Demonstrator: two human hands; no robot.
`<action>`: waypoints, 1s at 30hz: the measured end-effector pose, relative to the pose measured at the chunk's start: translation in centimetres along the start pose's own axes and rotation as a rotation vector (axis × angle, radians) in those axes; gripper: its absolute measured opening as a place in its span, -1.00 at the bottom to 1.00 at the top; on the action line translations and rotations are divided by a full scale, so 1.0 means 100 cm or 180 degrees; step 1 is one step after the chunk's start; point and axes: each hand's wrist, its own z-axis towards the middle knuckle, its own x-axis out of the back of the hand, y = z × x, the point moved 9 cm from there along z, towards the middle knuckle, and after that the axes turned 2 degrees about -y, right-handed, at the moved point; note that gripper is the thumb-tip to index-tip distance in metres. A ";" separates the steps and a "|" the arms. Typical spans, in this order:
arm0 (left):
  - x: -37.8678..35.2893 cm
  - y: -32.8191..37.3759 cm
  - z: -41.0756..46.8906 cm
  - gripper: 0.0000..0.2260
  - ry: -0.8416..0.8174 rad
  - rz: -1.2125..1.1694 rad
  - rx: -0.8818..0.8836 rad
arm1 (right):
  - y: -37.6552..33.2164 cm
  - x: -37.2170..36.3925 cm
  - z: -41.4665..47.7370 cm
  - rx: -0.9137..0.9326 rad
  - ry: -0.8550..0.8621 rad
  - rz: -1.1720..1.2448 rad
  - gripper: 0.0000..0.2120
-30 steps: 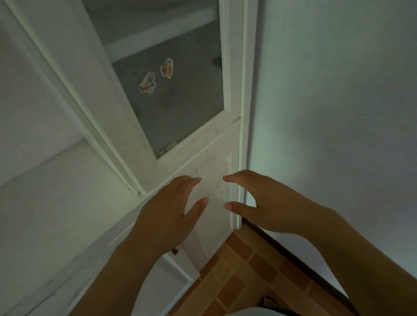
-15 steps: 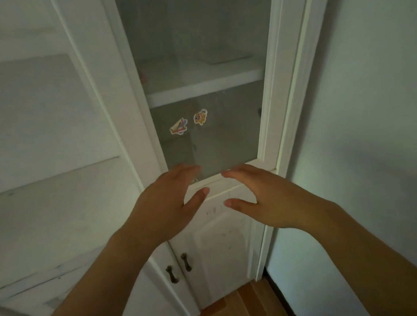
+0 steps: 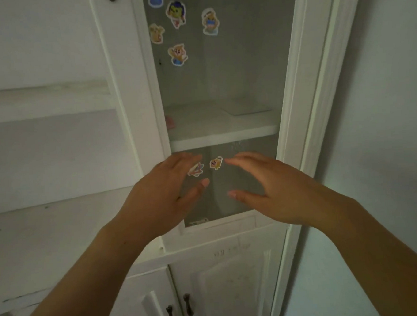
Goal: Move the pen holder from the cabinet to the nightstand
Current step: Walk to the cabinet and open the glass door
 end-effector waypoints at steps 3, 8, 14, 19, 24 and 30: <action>0.015 0.007 0.007 -0.56 0.0092 0.0149 -0.0049 | -0.007 0.017 0.006 0.0095 0.0073 -0.0100 -0.45; 0.039 0.025 0.010 -0.51 0.0181 0.0567 -0.0211 | -0.017 0.049 0.012 0.0299 0.0262 -0.0297 -0.45; 0.082 0.030 0.016 -0.44 0.0539 0.0926 -0.0307 | -0.027 0.090 0.018 0.0508 0.0616 -0.0481 -0.44; 0.113 0.034 0.025 -0.46 0.0768 0.1108 -0.0367 | -0.044 0.114 0.028 0.0675 0.0756 -0.0618 -0.45; 0.151 0.040 0.034 -0.45 0.1054 0.1130 -0.0408 | -0.062 0.140 0.039 0.0851 0.0954 -0.0699 -0.44; 0.195 0.039 0.037 -0.45 0.1477 0.1147 -0.0390 | -0.076 0.161 0.058 0.0948 0.1102 -0.0694 -0.44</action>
